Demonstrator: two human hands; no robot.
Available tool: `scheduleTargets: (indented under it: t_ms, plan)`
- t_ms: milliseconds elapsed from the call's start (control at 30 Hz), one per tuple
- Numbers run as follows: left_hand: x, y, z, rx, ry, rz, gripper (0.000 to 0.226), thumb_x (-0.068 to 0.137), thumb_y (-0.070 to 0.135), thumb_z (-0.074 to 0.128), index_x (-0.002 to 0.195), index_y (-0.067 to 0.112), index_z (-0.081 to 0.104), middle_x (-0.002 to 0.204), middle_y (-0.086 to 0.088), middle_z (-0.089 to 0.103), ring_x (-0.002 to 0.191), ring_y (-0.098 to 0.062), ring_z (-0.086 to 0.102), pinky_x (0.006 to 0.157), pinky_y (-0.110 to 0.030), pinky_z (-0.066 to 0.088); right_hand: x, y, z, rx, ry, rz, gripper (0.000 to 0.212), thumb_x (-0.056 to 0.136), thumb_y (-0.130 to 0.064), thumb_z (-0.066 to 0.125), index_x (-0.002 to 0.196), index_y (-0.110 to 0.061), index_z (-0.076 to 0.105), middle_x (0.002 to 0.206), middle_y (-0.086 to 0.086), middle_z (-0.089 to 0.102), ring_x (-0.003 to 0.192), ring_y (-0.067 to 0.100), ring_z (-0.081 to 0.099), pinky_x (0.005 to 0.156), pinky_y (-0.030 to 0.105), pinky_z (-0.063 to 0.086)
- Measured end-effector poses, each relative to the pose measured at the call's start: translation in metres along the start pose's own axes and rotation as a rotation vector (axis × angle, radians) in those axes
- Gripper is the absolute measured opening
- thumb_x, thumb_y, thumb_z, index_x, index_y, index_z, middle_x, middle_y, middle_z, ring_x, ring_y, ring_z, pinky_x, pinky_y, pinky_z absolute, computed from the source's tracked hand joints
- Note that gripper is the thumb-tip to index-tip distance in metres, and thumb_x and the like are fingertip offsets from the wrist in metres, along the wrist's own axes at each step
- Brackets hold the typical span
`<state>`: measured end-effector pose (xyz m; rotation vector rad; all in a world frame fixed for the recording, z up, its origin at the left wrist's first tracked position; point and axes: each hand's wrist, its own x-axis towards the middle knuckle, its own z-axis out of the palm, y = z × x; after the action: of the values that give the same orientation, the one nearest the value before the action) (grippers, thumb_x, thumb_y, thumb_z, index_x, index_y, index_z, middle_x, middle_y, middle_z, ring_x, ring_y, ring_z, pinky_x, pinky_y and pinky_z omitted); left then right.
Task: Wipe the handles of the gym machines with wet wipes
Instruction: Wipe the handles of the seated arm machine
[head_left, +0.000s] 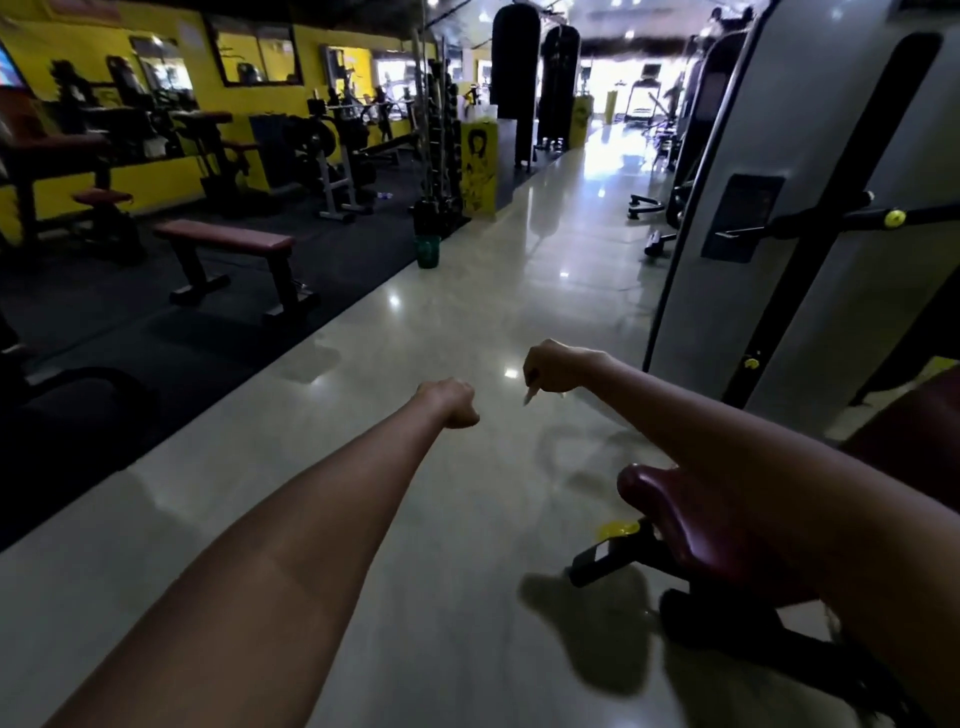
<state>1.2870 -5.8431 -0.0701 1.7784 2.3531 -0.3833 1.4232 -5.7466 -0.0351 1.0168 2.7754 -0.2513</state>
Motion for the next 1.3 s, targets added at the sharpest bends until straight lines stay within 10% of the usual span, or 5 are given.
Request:
scheduleTargets:
  t_ms: [300, 433, 900, 1300]
  plan:
    - [0.176, -0.009, -0.032, -0.032, -0.151, 0.196, 0.028, 0.094, 0.027, 0.054, 0.101, 0.002, 0.064, 0.117, -0.016, 0.059, 0.105, -0.027, 0.056, 0.082, -0.032, 0.044, 0.127, 0.086, -0.015, 0.046, -0.006, 0.223, 0.027, 0.09, -0.011, 0.053, 0.114, -0.004, 0.064, 0.114, 0.011, 0.064, 0.108, 0.026, 0.059, 0.078, 0.026, 0.042]
    - [0.257, -0.007, -0.064, -0.06, -0.103, 0.225, 0.039, 0.094, 0.026, 0.054, 0.118, -0.004, 0.06, 0.126, -0.017, 0.058, 0.115, -0.029, 0.055, 0.088, -0.032, 0.045, 0.18, 0.134, -0.031, 0.134, 0.001, 0.249, 0.033, 0.094, -0.027, 0.052, 0.115, -0.005, 0.065, 0.117, 0.008, 0.066, 0.11, 0.014, 0.057, 0.098, 0.025, 0.034]
    - [0.519, 0.069, -0.142, 0.02, -0.02, 0.528, 0.035, 0.093, 0.027, 0.053, 0.114, 0.001, 0.063, 0.123, -0.016, 0.06, 0.112, -0.029, 0.056, 0.089, -0.035, 0.045, 0.299, 0.319, -0.068, 0.195, 0.074, 0.506, 0.03, 0.085, -0.025, 0.066, 0.097, 0.002, 0.07, 0.09, 0.019, 0.067, 0.088, 0.028, 0.064, 0.063, 0.023, 0.042]
    - [0.667, 0.19, -0.219, 0.096, -0.005, 0.986, 0.035, 0.094, 0.027, 0.052, 0.119, 0.003, 0.059, 0.121, -0.013, 0.059, 0.11, -0.026, 0.056, 0.091, -0.033, 0.044, 0.294, 0.439, -0.104, 0.255, 0.282, 0.966, 0.023, 0.091, -0.008, 0.052, 0.108, -0.004, 0.067, 0.114, 0.01, 0.065, 0.106, 0.023, 0.058, 0.082, 0.024, 0.039]
